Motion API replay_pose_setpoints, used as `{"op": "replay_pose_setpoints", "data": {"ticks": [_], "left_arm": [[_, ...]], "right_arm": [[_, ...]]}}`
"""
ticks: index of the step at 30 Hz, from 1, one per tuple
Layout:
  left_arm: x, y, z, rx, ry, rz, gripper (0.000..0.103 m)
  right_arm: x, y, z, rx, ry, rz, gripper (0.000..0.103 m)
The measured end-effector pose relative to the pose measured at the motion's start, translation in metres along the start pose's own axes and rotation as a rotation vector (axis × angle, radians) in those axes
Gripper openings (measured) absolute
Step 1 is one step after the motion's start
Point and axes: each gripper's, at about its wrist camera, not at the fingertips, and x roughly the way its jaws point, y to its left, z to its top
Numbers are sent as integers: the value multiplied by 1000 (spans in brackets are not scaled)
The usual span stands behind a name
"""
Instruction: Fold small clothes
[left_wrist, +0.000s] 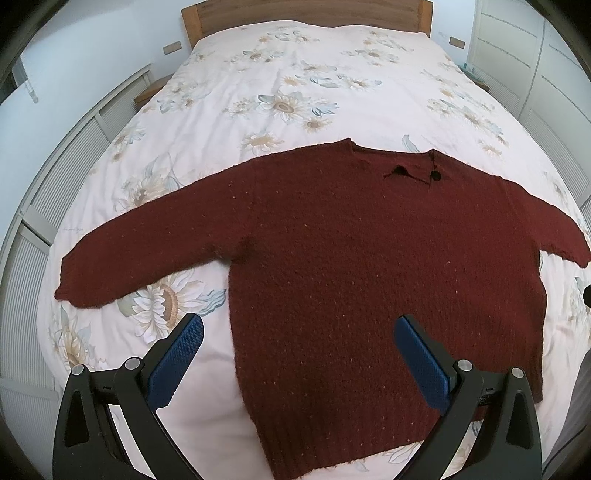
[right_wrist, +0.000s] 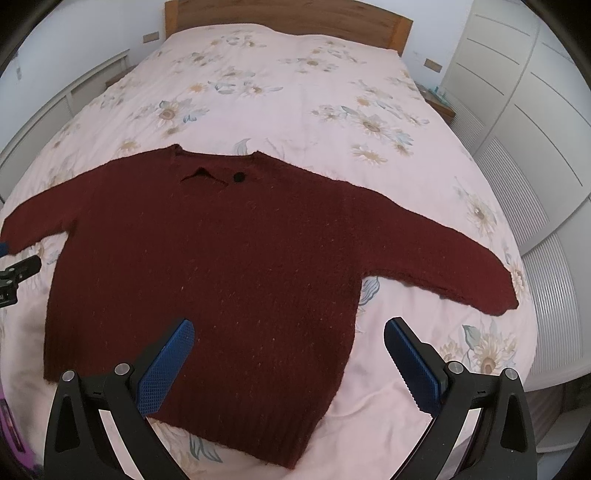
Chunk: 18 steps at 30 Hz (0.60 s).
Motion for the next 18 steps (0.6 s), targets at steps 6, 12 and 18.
{"op": "replay_pose_setpoints", "data": {"ticks": [6, 12, 18], "left_arm": [[2, 0, -1, 6, 7, -3, 102], [4, -2, -1, 17, 10, -2, 102], [5, -2, -2, 17, 14, -4, 102]], "right_arm": [[0, 1, 0, -2, 0, -1, 103], [1, 2, 0, -8, 6, -2, 103], [1, 2, 0, -13, 7, 0, 103]]}}
